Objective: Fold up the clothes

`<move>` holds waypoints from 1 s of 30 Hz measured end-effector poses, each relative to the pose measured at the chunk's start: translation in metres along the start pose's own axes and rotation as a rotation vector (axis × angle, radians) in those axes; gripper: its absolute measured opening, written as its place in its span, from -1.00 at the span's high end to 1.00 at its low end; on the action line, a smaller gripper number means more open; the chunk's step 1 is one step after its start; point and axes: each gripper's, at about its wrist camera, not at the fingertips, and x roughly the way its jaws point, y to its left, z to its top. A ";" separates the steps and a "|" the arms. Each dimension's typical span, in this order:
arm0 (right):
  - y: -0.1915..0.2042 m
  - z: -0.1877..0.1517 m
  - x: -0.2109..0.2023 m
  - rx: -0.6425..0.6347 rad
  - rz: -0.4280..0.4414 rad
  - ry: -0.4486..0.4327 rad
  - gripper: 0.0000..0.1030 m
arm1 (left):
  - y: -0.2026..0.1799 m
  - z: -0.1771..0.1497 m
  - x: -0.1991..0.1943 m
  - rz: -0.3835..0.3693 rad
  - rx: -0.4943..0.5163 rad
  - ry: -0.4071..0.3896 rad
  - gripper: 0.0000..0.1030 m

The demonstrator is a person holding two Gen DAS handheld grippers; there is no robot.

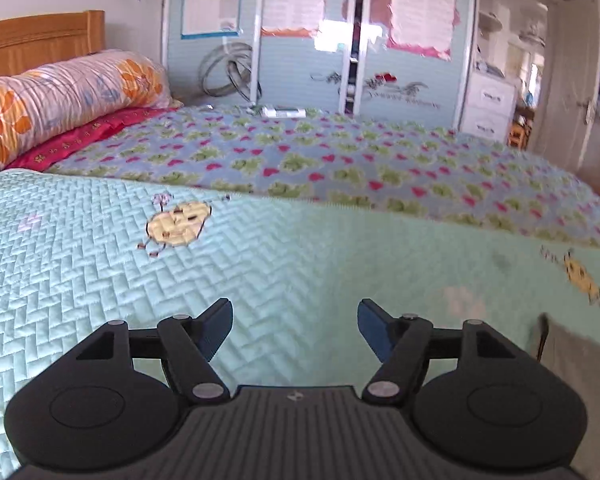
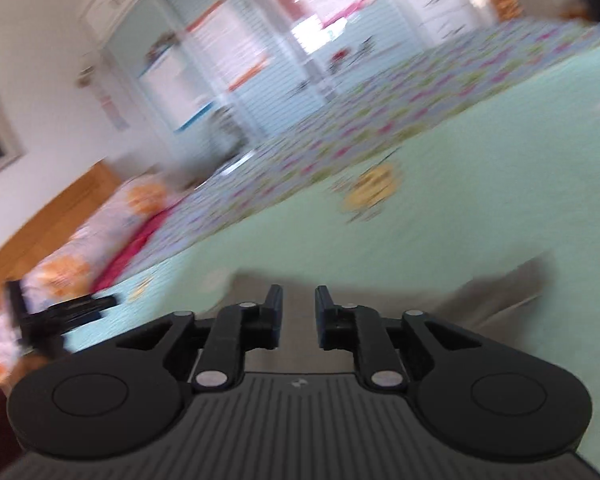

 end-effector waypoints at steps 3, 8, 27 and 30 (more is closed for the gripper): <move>0.013 -0.015 0.030 -0.060 0.032 0.105 0.58 | -0.007 -0.010 0.005 -0.078 0.065 0.031 -0.38; 0.008 -0.025 0.042 -0.099 0.026 0.143 0.57 | -0.040 -0.013 0.023 -0.180 0.188 0.066 -0.39; 0.007 -0.031 0.041 -0.128 0.036 0.143 0.57 | -0.008 -0.005 0.014 -0.019 0.241 0.073 -0.23; 0.006 -0.031 0.041 -0.124 0.039 0.143 0.57 | 0.032 -0.013 0.008 -0.065 0.141 0.099 -0.23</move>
